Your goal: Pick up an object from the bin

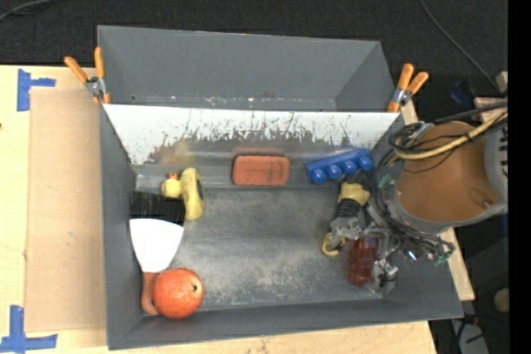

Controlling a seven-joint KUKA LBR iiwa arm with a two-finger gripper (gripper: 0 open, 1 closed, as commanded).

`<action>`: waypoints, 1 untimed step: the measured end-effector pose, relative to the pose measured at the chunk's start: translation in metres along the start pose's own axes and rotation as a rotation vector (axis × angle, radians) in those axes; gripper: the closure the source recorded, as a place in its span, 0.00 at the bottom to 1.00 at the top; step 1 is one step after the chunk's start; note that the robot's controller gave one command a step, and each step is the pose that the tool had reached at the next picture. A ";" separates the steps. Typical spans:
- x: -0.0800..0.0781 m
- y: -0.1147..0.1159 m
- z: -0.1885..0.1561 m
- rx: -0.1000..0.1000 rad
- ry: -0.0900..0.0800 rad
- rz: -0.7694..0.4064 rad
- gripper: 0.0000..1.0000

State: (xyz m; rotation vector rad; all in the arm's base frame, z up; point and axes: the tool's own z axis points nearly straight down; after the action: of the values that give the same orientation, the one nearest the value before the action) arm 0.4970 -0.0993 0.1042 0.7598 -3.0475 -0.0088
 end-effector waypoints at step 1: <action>-0.059 -0.022 0.025 -0.017 0.012 -0.087 0.00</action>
Offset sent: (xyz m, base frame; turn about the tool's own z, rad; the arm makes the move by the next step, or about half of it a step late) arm 0.0183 -0.0024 -0.0309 0.0073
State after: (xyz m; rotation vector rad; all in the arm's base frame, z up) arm 0.5594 -0.0906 0.0789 0.8878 -2.9966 -0.0307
